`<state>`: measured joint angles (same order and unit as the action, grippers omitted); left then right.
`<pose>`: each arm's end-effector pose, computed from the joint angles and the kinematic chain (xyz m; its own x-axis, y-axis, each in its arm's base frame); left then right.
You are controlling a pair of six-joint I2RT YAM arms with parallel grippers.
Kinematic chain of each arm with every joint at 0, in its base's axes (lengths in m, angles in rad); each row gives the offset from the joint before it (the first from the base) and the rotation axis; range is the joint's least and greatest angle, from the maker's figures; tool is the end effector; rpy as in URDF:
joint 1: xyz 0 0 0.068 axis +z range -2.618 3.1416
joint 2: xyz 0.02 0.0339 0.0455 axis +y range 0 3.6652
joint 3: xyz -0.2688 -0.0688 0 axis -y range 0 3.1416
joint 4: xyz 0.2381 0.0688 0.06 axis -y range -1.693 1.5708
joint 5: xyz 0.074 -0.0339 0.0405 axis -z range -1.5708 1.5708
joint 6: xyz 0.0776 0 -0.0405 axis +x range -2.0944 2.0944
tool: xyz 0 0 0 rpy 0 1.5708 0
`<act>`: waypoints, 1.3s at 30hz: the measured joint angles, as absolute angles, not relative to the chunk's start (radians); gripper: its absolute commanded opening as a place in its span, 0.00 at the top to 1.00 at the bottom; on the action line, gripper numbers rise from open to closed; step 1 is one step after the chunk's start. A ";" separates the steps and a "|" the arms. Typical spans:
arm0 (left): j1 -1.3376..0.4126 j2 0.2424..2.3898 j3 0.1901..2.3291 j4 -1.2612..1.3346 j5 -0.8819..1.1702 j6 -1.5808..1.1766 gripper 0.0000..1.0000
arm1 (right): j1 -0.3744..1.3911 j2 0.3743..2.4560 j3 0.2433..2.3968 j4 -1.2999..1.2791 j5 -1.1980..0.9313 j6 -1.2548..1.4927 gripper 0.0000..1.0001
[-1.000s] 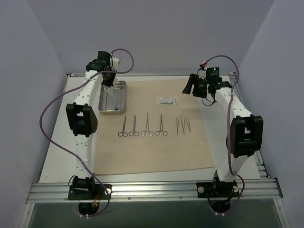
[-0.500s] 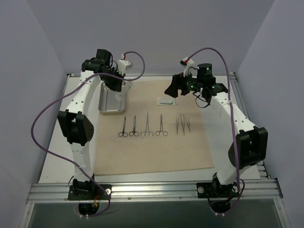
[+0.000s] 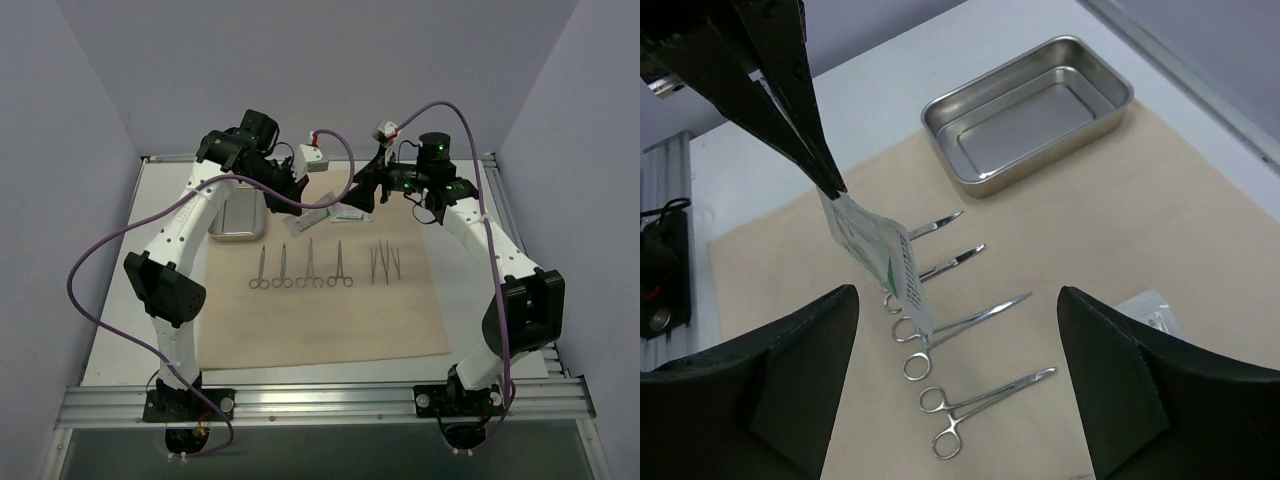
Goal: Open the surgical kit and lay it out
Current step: Place the medical item in the surgical kit.
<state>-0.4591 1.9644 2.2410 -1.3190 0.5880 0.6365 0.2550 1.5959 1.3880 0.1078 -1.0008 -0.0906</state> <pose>0.3445 -0.2183 0.3648 -0.2544 0.6775 -0.6902 0.9583 0.2727 -0.0856 0.3584 0.1609 0.3802 -0.0107 -0.0532 -0.9985 -0.9516 0.3073 -0.0062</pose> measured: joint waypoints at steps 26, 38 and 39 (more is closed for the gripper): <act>-0.505 1.965 2.264 -1.343 0.614 0.667 0.98 | 0.338 1.732 1.447 -0.050 -1.144 -0.118 0.89; -0.495 1.965 2.262 -1.311 0.467 0.538 0.05 | 0.332 1.768 1.452 0.036 -1.046 0.053 1.00; -0.490 1.965 2.262 -1.299 0.443 0.510 0.06 | 0.326 1.777 1.452 0.044 -1.031 0.072 1.00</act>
